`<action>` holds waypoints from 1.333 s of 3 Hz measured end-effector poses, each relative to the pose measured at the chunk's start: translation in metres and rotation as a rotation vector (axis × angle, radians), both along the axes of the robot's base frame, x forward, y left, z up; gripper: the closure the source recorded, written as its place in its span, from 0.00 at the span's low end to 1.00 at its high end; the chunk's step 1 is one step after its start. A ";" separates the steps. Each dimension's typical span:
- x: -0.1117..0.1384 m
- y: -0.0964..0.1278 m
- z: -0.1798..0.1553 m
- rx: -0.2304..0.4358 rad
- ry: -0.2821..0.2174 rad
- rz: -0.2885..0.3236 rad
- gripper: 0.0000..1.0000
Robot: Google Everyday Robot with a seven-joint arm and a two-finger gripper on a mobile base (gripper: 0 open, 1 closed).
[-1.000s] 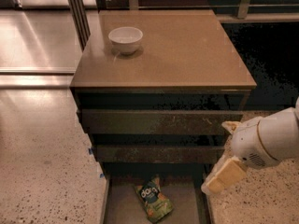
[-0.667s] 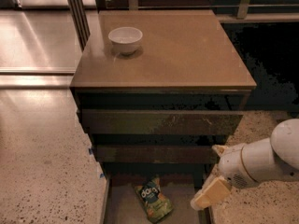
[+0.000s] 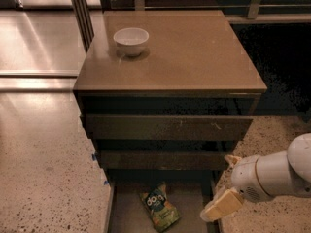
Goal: Pick green rice chip bag from bottom drawer and place on counter
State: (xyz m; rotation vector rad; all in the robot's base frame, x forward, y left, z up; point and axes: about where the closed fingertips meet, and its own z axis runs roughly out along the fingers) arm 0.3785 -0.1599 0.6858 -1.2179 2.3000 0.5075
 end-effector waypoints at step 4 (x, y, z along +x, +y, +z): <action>0.027 -0.051 -0.279 0.247 0.186 -0.270 0.00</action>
Offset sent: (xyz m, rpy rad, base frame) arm -0.0027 -0.0572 -0.3239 0.3297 0.2683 -0.3073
